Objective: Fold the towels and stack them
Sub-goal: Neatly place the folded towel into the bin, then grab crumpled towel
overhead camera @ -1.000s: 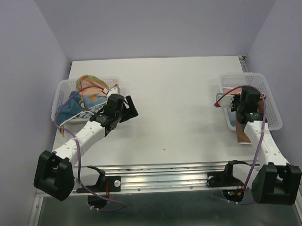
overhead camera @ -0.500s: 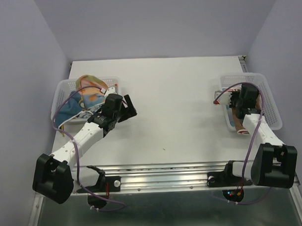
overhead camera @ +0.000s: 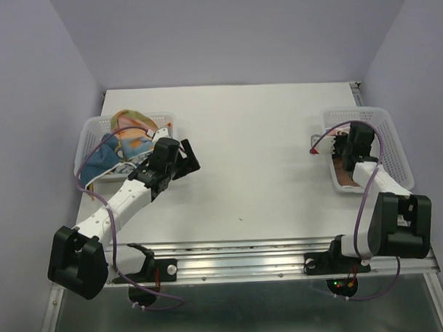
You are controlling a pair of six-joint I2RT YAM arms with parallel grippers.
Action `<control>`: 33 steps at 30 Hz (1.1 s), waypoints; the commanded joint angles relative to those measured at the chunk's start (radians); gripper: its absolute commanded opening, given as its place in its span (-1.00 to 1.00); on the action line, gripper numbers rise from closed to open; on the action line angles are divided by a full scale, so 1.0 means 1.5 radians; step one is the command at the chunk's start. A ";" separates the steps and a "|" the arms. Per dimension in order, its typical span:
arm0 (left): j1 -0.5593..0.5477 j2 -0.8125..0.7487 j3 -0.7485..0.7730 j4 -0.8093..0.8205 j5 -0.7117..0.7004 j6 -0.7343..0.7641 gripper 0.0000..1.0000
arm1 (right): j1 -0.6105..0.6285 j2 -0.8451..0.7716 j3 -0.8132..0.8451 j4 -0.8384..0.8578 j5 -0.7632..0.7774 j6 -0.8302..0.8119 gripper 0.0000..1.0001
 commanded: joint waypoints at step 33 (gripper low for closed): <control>0.133 -0.041 0.156 0.009 -0.086 0.030 0.97 | 0.109 -0.041 0.429 0.109 -0.439 1.243 1.00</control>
